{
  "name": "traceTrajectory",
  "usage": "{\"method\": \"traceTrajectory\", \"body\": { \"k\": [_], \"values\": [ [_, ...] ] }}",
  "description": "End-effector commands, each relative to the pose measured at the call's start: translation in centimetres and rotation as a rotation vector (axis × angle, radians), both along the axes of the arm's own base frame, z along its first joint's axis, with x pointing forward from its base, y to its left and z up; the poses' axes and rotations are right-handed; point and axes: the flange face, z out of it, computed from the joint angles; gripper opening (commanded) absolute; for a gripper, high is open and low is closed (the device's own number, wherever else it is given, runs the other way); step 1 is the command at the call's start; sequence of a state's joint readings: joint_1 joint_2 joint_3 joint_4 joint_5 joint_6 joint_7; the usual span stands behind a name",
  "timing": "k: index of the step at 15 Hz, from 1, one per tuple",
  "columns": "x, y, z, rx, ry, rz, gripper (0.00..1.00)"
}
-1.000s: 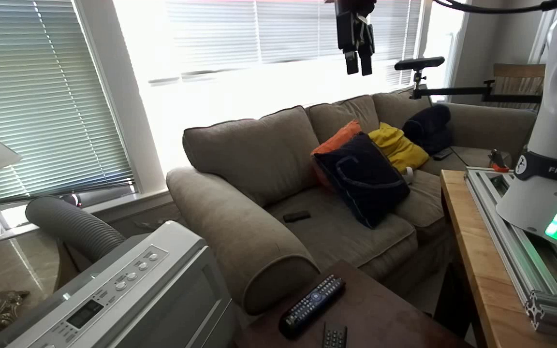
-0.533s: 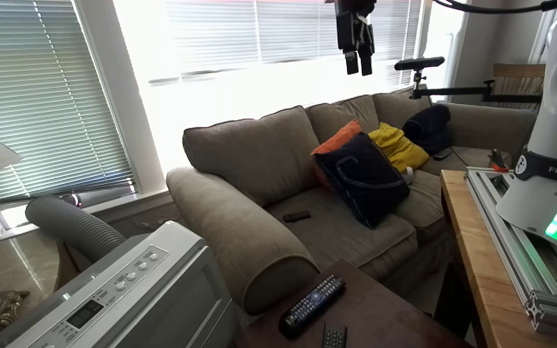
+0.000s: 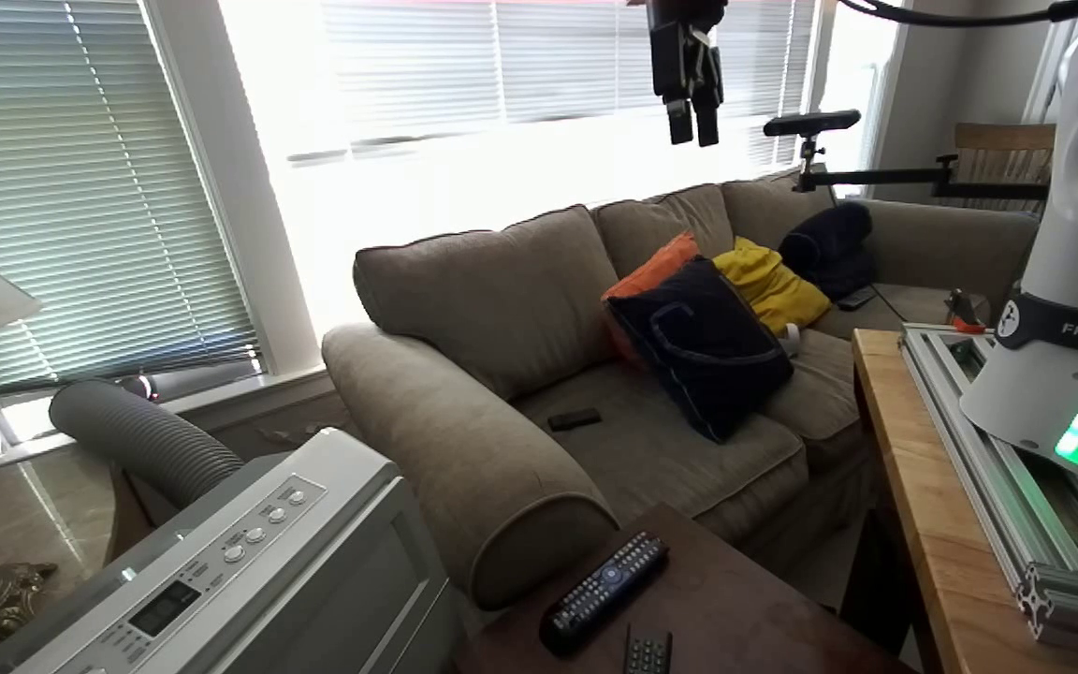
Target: Turn on the air conditioner.
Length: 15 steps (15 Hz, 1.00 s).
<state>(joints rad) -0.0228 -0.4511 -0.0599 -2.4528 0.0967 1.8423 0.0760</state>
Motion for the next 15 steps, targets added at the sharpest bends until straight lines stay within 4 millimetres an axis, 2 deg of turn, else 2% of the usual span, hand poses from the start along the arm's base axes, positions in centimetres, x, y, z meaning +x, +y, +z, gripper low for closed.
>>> {"method": "traceTrajectory", "body": {
  "k": [1,5,9,15],
  "values": [
    [0.8,1.9,0.5,0.028,-0.062,0.05,1.0],
    [1.9,6.0,1.1,0.051,-0.148,0.152,1.0],
    [3.1,11.2,1.6,0.118,-0.253,0.251,1.0],
    [5.6,18.4,1.8,0.181,-0.514,0.354,1.0]
  ]
}}
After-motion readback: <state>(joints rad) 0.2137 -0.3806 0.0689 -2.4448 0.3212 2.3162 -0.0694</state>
